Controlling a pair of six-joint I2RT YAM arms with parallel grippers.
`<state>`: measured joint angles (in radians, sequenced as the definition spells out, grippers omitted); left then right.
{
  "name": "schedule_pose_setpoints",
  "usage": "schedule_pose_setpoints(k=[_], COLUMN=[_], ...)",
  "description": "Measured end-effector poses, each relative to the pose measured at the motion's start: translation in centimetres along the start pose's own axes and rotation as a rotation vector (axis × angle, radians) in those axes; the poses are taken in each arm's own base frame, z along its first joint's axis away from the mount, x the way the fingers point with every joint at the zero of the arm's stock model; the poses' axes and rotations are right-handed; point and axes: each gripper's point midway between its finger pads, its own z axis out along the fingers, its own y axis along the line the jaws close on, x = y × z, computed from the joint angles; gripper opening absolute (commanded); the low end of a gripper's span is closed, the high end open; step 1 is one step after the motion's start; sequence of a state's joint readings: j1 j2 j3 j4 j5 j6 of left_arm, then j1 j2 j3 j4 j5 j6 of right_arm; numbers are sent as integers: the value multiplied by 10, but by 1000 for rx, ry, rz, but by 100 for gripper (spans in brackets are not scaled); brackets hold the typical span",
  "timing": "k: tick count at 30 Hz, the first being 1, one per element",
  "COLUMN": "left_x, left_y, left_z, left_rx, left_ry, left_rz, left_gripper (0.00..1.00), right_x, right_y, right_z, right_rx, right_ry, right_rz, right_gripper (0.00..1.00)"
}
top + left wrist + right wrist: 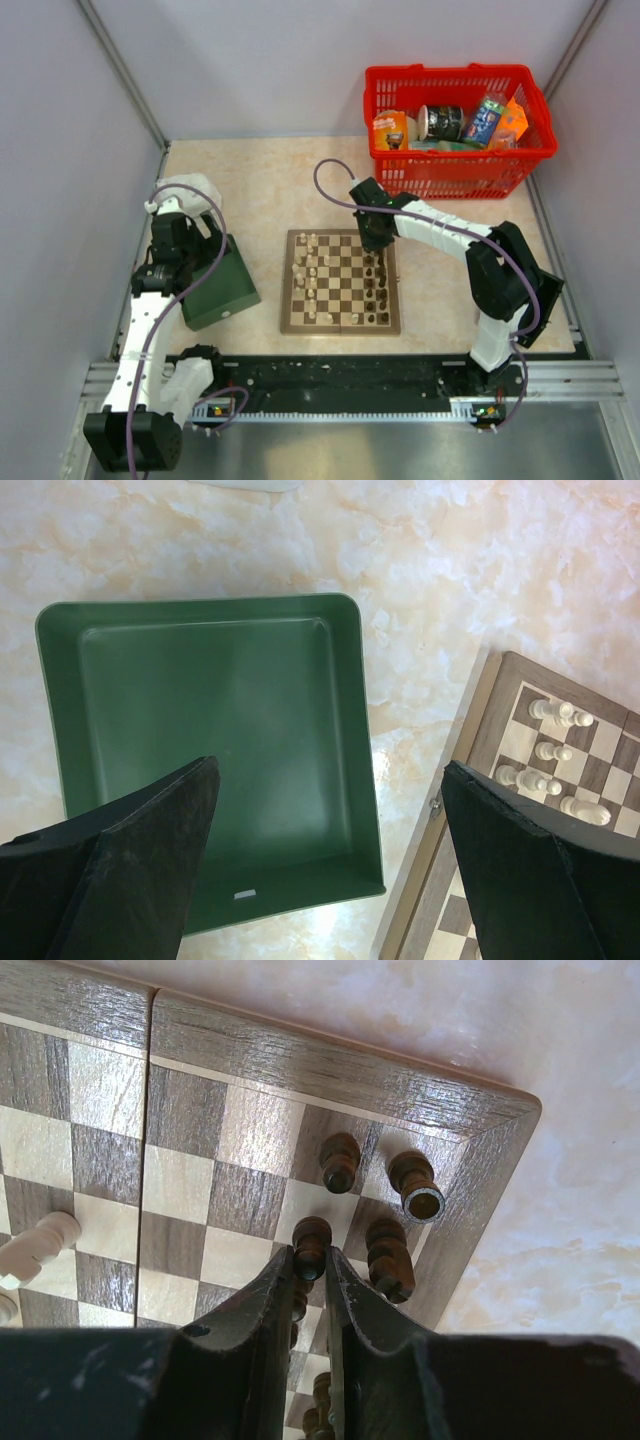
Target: Set up the chess pieces on the board
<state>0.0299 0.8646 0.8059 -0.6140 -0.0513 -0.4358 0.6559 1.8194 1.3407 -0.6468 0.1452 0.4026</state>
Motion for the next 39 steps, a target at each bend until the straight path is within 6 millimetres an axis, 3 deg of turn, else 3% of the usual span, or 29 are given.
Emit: schedule_pose_setpoints(k=[16,39], left_x=[2,5], left_y=[-1,1], left_z=[2,2], left_rx=[4,-1], left_ry=[14,15], left_rz=[-6,-6], left_gripper=[98,98], right_x=[5,2], right_y=[-4,3], right_z=[4,-3], right_rx=[17,-27], right_ry=[3,-2], right_rz=[0,-1], right_gripper=[27,27])
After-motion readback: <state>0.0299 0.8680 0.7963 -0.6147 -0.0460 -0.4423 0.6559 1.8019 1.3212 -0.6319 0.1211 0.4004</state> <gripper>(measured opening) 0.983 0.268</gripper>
